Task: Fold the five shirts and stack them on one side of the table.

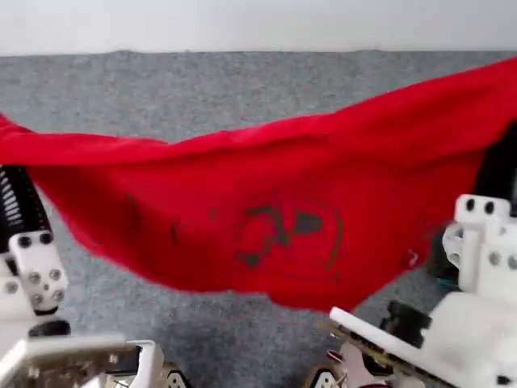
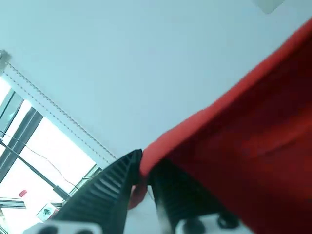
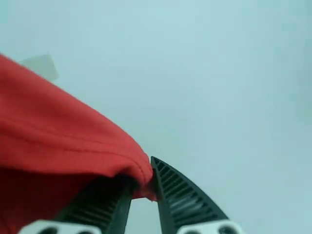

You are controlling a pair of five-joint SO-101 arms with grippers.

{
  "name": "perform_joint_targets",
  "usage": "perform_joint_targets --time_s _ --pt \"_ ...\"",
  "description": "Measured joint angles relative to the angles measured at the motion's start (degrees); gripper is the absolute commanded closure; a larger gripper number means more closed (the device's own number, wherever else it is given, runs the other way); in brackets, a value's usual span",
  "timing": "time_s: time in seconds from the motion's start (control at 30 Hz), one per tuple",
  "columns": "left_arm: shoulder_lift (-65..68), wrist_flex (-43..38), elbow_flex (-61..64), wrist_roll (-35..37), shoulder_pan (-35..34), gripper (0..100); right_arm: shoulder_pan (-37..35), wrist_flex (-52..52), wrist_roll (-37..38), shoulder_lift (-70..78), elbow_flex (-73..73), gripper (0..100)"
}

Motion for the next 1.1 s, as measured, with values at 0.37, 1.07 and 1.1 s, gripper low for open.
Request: perform_joint_targets --time_s 0.37,1.07,1.1 --pt "-0.09 0.0 15.03 -8.7 0.0 99 0.53 8.26 0.62 0.09 11.08 98.8" --pt "2.11 -42.9 74.29 -14.77 0.0 99 -12.66 -20.66 -2.81 15.56 54.33 98.8" --pt "3.52 -45.54 74.37 -14.77 0.0 99 -12.66 -22.68 -2.81 17.05 54.33 98.8"
